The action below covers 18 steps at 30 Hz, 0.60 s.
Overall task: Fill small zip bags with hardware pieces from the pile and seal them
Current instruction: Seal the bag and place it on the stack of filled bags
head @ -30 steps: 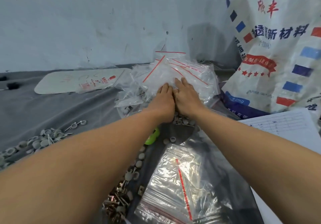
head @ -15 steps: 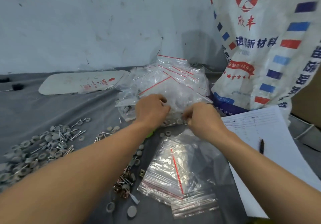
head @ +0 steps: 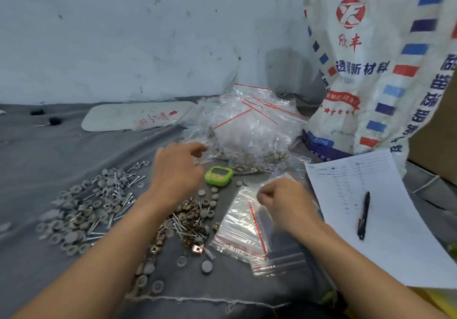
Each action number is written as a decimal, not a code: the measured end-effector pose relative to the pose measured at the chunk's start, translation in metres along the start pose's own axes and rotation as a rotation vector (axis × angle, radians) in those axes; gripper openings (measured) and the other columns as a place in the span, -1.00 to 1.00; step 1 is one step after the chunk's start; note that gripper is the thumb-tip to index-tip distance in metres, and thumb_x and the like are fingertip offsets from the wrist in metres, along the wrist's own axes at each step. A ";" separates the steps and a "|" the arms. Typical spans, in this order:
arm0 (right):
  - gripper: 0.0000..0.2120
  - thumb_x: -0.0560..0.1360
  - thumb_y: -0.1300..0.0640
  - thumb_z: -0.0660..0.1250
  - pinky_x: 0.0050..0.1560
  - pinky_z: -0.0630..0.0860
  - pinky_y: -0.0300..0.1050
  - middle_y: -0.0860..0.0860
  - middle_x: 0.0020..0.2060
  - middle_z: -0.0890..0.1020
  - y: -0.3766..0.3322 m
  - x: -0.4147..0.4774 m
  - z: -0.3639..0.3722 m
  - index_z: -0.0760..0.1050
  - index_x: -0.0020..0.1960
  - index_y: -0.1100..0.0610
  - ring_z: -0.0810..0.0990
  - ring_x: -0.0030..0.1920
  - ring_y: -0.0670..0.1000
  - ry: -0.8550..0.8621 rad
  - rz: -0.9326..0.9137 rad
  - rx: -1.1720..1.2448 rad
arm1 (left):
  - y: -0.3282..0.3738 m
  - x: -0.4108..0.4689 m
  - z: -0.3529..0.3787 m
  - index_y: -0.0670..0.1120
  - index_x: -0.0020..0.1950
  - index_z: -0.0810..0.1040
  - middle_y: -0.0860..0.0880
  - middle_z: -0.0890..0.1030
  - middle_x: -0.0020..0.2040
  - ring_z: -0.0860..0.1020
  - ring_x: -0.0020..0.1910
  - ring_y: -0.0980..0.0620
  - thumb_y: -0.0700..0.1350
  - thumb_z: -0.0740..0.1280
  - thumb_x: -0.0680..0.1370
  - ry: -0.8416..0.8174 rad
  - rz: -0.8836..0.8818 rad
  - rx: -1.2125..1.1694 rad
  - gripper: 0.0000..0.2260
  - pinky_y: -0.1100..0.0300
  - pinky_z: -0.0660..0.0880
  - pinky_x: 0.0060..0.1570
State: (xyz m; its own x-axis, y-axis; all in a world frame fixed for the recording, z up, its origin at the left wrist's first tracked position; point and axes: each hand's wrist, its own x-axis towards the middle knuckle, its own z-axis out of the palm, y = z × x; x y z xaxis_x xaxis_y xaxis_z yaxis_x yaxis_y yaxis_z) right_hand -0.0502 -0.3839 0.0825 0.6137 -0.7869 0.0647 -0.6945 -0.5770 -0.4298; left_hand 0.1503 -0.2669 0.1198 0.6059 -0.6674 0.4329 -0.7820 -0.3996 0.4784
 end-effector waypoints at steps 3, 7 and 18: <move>-0.81 0.58 0.05 0.41 -0.13 0.50 -0.02 0.06 -0.24 0.72 -0.014 -0.004 -0.011 0.73 -0.16 0.04 0.61 -0.22 0.01 0.186 0.104 0.526 | -0.027 -0.026 -0.035 0.14 0.18 0.68 0.22 0.70 0.01 0.58 -0.03 0.21 -0.11 0.43 0.52 -0.002 -0.112 -0.050 -0.73 0.03 0.49 0.32; -0.75 0.60 0.22 0.35 -0.02 0.51 -0.03 0.15 -0.10 0.74 -0.069 -0.011 -0.007 0.67 -0.22 0.14 0.66 0.00 0.09 0.048 0.257 1.147 | -0.045 -0.059 -0.060 0.23 0.00 0.68 0.30 0.67 -0.07 0.63 -0.13 0.34 -0.01 0.49 0.51 -0.124 -0.244 -0.320 -0.87 0.25 0.55 0.03; -0.64 0.68 0.17 0.16 0.25 0.59 0.12 0.32 0.18 0.66 -0.162 -0.041 0.041 0.61 0.21 0.41 0.66 0.19 0.23 -0.828 0.357 1.786 | -0.103 -0.113 -0.105 -0.02 -0.08 0.75 -0.01 0.72 -0.16 0.63 -0.16 0.16 -0.21 0.57 0.38 -0.381 -0.412 -0.805 -0.84 0.42 0.47 -0.19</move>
State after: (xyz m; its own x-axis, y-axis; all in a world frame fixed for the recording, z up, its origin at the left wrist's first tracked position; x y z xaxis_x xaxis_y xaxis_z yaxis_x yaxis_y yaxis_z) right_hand 0.0528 -0.2496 0.1122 0.9140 -0.2200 -0.3408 -0.0344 0.7950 -0.6056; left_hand 0.1776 -0.0842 0.1020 0.6106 -0.7864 -0.0931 -0.1004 -0.1935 0.9759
